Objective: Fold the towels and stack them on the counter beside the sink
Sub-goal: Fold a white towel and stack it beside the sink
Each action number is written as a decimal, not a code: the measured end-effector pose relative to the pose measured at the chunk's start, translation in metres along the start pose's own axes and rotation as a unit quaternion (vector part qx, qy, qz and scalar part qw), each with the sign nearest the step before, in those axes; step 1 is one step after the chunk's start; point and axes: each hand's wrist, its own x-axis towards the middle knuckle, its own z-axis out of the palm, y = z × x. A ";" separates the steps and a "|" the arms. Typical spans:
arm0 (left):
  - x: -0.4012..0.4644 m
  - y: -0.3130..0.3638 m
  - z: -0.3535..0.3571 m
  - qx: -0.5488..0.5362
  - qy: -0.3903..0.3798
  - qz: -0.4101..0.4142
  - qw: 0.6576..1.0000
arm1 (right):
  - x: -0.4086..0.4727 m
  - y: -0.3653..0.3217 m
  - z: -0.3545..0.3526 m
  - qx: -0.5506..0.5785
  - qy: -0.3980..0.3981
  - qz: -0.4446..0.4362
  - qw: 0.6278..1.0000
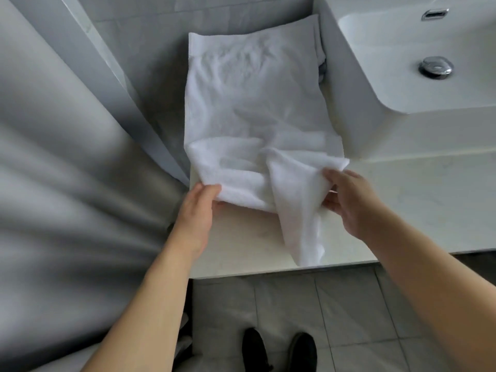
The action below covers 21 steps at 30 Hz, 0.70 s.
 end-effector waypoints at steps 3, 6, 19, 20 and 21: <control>-0.007 0.020 -0.016 -0.089 0.108 0.011 0.990 | -0.001 -0.014 -0.022 0.079 0.104 -0.015 0.991; -0.014 0.031 -0.025 -0.020 0.126 -0.045 0.991 | -0.010 -0.015 -0.039 0.125 -0.066 0.015 0.990; -0.051 -0.004 -0.054 0.297 0.082 -0.152 0.939 | -0.038 0.012 -0.070 -0.358 0.069 0.034 0.930; -0.053 -0.005 -0.056 0.328 0.085 -0.159 0.927 | -0.037 0.012 -0.071 -0.373 0.095 0.017 0.923; -0.056 -0.007 -0.056 0.379 0.083 -0.159 0.908 | -0.037 0.014 -0.072 -0.407 0.115 0.001 0.906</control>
